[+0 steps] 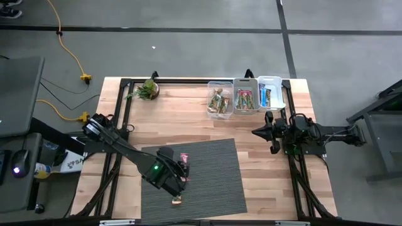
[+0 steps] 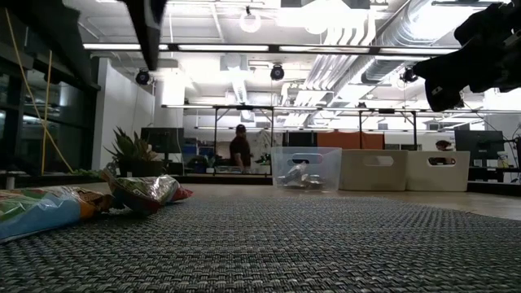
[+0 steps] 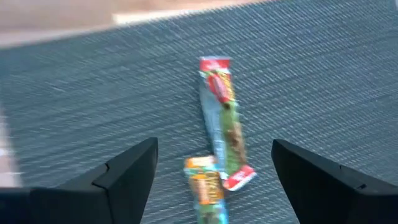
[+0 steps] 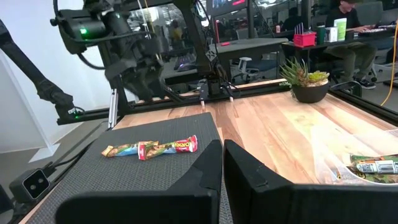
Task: Pick and place Granola Bars by type
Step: Put the red granola bar into the gray bin
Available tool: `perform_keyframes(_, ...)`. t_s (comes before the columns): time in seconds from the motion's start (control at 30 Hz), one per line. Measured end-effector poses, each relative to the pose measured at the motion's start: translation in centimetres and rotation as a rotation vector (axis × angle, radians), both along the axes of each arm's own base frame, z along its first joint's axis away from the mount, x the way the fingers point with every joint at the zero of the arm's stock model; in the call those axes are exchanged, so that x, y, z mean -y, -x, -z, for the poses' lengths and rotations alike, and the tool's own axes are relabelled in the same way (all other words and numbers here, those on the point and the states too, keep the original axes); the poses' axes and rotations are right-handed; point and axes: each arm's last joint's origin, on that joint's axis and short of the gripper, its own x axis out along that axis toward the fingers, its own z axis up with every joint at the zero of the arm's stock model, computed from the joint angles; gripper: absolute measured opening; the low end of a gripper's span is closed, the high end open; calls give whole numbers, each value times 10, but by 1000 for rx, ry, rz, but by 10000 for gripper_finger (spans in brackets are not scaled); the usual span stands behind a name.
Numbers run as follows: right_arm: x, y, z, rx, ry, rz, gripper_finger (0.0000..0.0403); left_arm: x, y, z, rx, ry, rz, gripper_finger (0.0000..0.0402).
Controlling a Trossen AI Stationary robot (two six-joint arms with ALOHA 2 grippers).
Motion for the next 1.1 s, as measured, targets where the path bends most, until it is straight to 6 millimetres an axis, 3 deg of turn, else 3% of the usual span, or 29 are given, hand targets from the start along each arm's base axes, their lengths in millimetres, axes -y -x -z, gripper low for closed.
perform_keyframes(0.27,0,0,0,0,0,0,0,-13,-22,31,74,157,-11,312)
perform_keyframes(0.57,0,0,0,0,0,0,0,-66,-49,42,26,302,1,312)
perform_keyframes(0.73,0,0,0,0,0,0,0,-84,-56,46,-10,375,-5,312)
perform_keyframes(1.1,0,-1,0,-5,0,-1,0,-80,-66,77,-122,507,-45,312)
